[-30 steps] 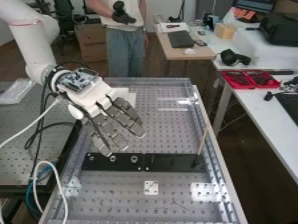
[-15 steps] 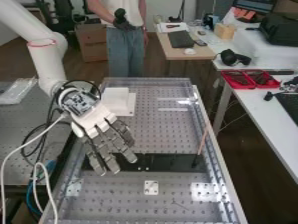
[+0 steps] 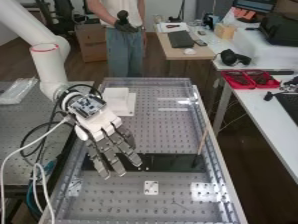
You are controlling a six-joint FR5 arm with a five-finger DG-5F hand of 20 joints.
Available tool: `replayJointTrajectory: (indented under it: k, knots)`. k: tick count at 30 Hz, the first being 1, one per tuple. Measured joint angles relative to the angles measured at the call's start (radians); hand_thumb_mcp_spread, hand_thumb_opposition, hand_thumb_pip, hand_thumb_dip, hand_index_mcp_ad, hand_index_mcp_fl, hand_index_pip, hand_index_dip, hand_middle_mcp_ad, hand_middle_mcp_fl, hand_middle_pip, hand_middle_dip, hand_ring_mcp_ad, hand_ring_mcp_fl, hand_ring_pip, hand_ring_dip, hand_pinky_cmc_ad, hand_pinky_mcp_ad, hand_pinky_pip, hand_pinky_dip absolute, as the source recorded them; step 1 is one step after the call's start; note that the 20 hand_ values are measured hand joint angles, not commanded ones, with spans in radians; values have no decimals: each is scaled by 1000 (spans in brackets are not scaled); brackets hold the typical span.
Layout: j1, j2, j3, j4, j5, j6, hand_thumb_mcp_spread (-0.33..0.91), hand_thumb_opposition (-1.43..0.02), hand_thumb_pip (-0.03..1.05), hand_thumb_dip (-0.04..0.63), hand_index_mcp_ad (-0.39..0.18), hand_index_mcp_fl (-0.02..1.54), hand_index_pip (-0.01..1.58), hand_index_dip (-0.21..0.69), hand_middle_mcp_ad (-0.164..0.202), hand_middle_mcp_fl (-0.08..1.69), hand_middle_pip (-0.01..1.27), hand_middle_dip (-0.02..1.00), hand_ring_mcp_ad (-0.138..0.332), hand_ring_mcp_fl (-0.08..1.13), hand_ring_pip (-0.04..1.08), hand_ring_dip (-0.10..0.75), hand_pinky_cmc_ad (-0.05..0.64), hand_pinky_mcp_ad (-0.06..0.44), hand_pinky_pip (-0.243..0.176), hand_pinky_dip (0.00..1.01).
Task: Grab the bearing and place it in the white container
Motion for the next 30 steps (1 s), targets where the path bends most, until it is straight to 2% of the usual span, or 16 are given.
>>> replayJointTrajectory:
  k: [7,18,30]
  knots:
    - [-27,-29,29,-32,-51,-2,358,-831,621,222,-40,7,1482,152,94,2,119,126,197,-2,77,52,422,300,-105,216]
    - [-35,-57,25,28,-66,-62,358,-831,625,222,-40,7,1525,152,91,3,115,126,187,-2,77,51,421,293,-105,222]
    - [-53,-80,26,49,-87,-75,374,-831,628,237,-38,7,1557,152,93,3,120,140,176,-2,77,52,396,291,-105,232]
